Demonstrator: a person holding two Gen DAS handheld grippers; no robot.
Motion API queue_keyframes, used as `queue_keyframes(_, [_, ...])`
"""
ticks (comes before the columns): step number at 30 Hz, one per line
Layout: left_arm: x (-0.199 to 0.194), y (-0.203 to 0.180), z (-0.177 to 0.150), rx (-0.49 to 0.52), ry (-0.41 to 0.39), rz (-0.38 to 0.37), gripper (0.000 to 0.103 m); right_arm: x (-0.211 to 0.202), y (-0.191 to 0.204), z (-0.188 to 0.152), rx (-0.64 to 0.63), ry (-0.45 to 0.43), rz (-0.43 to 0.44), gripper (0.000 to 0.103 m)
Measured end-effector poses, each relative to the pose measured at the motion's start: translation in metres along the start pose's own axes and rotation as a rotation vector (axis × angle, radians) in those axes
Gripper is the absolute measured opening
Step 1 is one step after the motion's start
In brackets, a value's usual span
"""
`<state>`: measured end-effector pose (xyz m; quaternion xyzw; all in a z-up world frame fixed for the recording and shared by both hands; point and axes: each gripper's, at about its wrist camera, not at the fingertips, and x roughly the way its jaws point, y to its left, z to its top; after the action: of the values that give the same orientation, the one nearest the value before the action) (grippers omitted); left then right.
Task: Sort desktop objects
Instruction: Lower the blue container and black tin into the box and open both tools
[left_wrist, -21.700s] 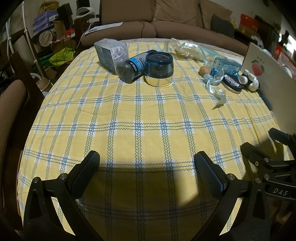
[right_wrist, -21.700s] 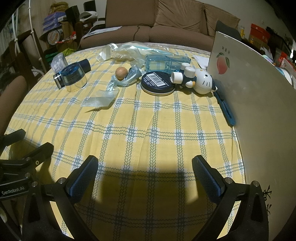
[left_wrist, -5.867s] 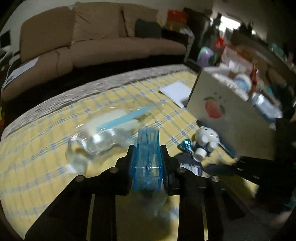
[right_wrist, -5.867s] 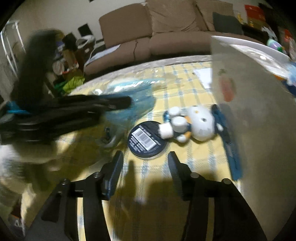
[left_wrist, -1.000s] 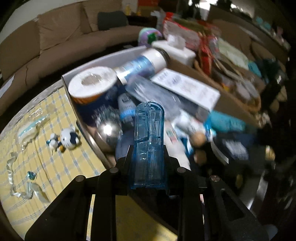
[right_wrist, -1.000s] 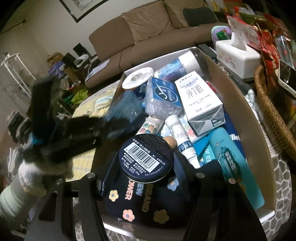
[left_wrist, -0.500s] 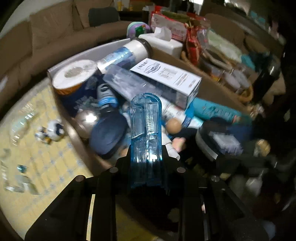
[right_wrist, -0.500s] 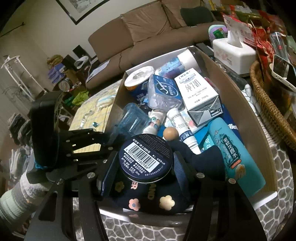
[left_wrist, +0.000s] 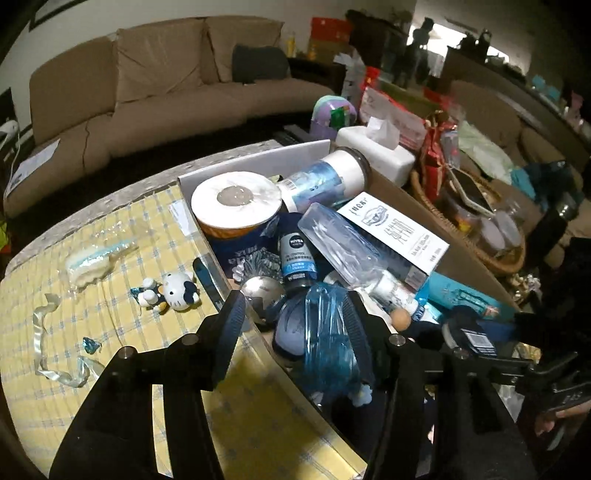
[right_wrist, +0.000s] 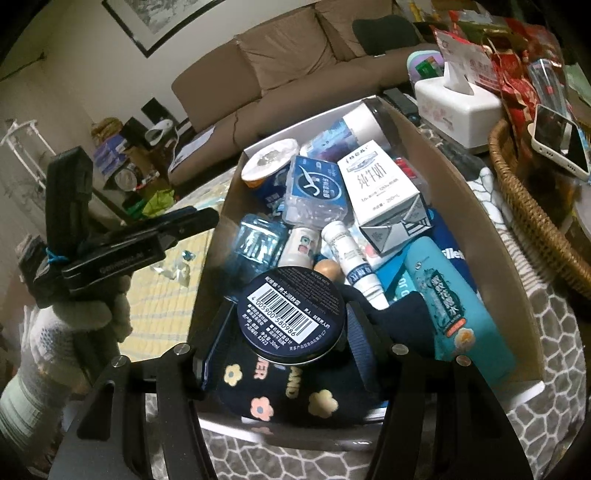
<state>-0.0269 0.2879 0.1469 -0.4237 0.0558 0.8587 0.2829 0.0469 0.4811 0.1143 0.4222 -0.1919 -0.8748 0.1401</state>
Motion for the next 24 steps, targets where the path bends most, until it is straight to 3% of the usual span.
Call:
queue_keyframes(4, [-0.003, -0.009, -0.015, 0.003, 0.027, -0.104, 0.055, 0.003, 0.003, 0.001, 0.01, -0.006, 0.022, 0.061])
queue_keyframes(7, [0.0, -0.001, -0.023, -0.161, 0.069, -0.283, 0.062, 0.001, 0.003, 0.001, 0.012, -0.042, 0.051, 0.061])
queue_keyframes(10, [0.007, 0.012, -0.025, -0.323, 0.093, -0.463, 0.062, -0.002, 0.018, -0.002, -0.074, -0.069, 0.027, 0.061])
queue_keyframes(14, [0.015, 0.017, -0.025, -0.425, 0.124, -0.608, 0.062, -0.006, 0.04, -0.005, -0.174, -0.13, -0.006, 0.061])
queue_keyframes(17, [0.019, 0.01, -0.022, -0.396, 0.144, -0.637, 0.053, -0.002, 0.057, -0.005, -0.261, -0.141, -0.079, 0.061])
queue_keyframes(19, [0.021, 0.007, -0.021, -0.37, 0.156, -0.636, 0.023, 0.004, 0.067, -0.005, -0.309, -0.137, -0.106, 0.061])
queue_keyframes(23, [0.017, 0.0, -0.013, -0.276, 0.144, -0.559, 0.019, 0.017, 0.066, -0.006, -0.31, -0.123, -0.124, 0.062])
queue_keyframes(24, [0.016, -0.003, -0.011, -0.249, 0.146, -0.54, 0.013, 0.019, 0.063, -0.006, -0.302, -0.116, -0.12, 0.062])
